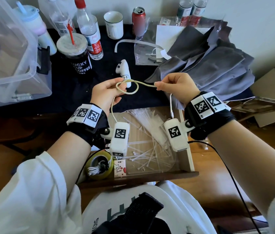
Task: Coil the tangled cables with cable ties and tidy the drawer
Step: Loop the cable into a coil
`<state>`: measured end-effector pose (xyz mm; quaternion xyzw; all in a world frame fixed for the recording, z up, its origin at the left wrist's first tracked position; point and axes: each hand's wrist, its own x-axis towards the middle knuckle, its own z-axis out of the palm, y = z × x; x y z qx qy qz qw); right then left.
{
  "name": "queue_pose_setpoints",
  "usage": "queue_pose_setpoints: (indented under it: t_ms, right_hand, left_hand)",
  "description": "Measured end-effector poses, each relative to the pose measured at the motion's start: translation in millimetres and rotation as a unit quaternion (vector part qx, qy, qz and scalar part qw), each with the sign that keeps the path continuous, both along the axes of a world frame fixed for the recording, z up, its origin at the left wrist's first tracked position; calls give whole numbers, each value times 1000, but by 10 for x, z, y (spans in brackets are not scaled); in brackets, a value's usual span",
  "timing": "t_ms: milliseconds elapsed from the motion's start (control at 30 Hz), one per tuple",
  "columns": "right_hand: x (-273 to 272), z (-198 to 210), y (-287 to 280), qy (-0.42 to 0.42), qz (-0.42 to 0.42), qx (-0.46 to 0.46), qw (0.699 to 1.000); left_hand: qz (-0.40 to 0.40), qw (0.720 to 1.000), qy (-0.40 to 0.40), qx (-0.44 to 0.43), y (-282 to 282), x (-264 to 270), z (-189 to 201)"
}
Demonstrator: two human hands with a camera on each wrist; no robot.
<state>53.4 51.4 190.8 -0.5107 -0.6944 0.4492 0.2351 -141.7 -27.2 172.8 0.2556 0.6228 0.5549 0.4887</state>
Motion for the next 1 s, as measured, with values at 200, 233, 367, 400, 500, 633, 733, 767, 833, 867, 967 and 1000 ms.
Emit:
queue_pose_setpoints:
  t_ms: [200, 233, 367, 400, 500, 633, 733, 767, 833, 867, 967, 1000]
  right_hand:
    - [-174, -98, -41, -79, 26, 25, 996]
    - [-184, -128, -50, -86, 29, 28, 995]
    - [-224, -152, -97, -69, 12, 70, 995]
    - [-241, -120, -102, -56, 15, 61, 996]
    - [-301, -20, -143, -34, 67, 26, 997]
    - [-325, 5, -150, -38, 80, 35, 995]
    - [-320, -18, -133, 44, 52, -21, 997]
    - [-296, -25, -108, 77, 26, -42, 996]
    - [-221, 0, -68, 150, -21, -101, 983]
    - [-179, 8, -52, 175, -25, -124, 976]
    - [-93, 22, -83, 175, -2, -147, 974]
    - [-82, 13, -97, 168, -1, -141, 976]
  left_hand:
    - [-32, 999, -3, 18, 39, 119, 105]
    - [-26, 999, -23, 21, 43, 115, 125]
    - [-46, 998, -28, 38, 44, 104, 147]
    - [-54, 998, -19, 40, 41, 119, 145]
    - [-70, 997, -6, 35, 32, 178, 128]
    - [-114, 993, 19, 33, 27, 203, 130]
    - [-134, 990, 42, 21, 33, 170, 126]
    - [-132, 990, 48, 14, 35, 147, 112]
    - [-117, 991, 65, -3, 37, 76, 58]
    - [-106, 992, 73, -11, 35, 29, 20]
    - [-94, 990, 97, -37, 38, -71, -90]
    - [-97, 989, 102, -45, 41, -80, -115]
